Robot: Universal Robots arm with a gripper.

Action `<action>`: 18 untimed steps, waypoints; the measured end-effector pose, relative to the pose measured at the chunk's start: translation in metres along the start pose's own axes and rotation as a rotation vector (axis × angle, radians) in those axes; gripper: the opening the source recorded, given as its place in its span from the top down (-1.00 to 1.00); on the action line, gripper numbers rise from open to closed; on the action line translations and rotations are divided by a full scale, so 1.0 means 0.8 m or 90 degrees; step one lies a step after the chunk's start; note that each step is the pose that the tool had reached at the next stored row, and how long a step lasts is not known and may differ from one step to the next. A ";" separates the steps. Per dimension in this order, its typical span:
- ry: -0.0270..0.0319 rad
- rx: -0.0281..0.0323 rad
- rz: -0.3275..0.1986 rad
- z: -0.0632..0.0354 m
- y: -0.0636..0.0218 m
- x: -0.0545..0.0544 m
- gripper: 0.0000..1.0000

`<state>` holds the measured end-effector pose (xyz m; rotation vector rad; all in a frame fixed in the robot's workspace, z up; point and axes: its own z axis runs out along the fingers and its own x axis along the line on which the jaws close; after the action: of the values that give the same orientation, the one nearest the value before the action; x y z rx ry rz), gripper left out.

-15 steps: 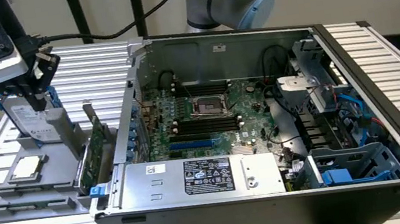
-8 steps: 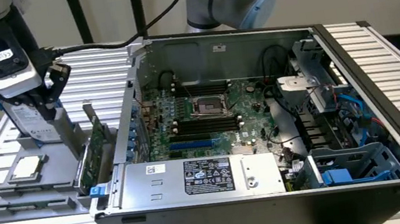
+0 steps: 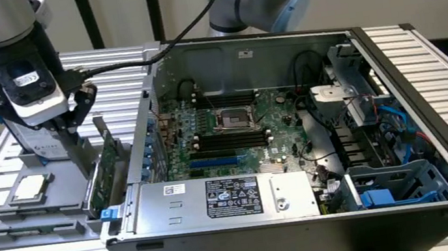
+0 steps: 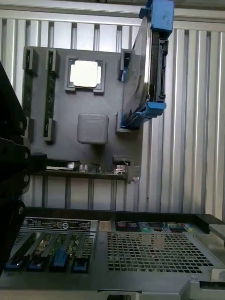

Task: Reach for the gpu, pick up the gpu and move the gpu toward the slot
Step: 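Reach for the gpu, then pick up the gpu and move the gpu toward the slot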

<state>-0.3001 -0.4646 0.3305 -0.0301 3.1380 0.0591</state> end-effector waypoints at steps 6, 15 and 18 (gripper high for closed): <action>0.0013 -0.0001 0.000 0.002 -0.001 -0.013 0.79; 0.0013 -0.0001 0.000 0.002 -0.001 -0.013 0.79; 0.0013 -0.0001 0.000 0.002 -0.001 -0.013 0.79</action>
<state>-0.2899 -0.4655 0.3293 -0.0293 3.1401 0.0592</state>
